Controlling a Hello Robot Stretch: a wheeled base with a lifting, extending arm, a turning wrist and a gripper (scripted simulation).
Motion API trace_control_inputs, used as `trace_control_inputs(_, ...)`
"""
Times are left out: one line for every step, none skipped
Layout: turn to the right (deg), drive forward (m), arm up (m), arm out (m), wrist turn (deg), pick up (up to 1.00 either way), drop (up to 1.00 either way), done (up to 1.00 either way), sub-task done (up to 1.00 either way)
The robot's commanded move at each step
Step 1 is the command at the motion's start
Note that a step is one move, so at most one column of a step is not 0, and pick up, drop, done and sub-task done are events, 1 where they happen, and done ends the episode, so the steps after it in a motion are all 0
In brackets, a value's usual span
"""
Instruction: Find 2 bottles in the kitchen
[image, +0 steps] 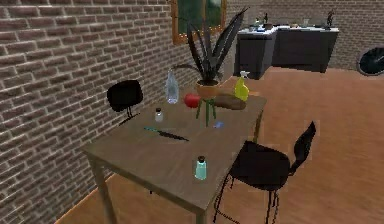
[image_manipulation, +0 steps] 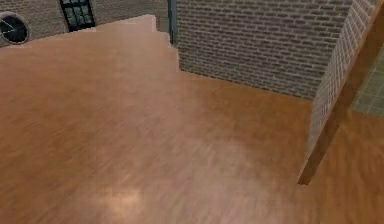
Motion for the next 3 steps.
trace_control_inputs(-45.0, 0.0, 0.0, 0.0, 0.0, 0.0, 0.0, 0.0, 0.0)
trace_control_inputs(-3.0, 0.0, 0.0, 0.0, 0.0, 0.0, 0.0, 0.0, 0.0)
trace_control_inputs(0.0, 0.1, 0.0, 0.0, 0.0, 0.0, 0.0, 0.0, 0.0)
